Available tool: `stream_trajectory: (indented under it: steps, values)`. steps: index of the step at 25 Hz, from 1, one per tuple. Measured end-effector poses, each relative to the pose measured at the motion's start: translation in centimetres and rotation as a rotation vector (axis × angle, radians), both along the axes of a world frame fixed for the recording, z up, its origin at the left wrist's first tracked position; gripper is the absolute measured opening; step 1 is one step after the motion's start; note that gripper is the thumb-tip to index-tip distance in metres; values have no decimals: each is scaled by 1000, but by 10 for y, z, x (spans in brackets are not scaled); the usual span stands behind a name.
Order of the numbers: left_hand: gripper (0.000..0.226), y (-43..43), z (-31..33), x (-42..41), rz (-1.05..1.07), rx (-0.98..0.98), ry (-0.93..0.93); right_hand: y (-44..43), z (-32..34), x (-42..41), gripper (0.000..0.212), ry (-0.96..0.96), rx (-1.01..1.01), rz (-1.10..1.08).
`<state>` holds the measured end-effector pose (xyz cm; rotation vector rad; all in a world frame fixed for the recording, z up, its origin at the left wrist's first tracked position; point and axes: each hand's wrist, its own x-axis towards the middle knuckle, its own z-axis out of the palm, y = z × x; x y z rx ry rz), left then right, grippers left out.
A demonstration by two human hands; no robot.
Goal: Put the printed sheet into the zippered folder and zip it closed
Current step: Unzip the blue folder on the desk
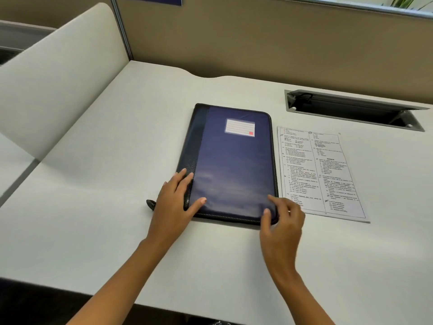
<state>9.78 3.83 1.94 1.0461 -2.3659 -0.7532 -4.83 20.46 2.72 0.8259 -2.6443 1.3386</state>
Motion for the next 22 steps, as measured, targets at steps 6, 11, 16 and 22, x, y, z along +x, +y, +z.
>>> stream_trajectory:
  steps: [6,11,16,22]
  values:
    - [102,12,-12,0,-197,-138,-344,4,9,-11,33,-489,37,-161]
    - [89,17,-14,-3,-122,-192,-294,3,31,-12,26,-609,-159,-250]
    - [70,21,-9,-2,-18,89,149,0,75,-1,35,-516,-522,-53]
    - [40,23,5,1,208,396,564,-19,79,31,34,-448,-486,189]
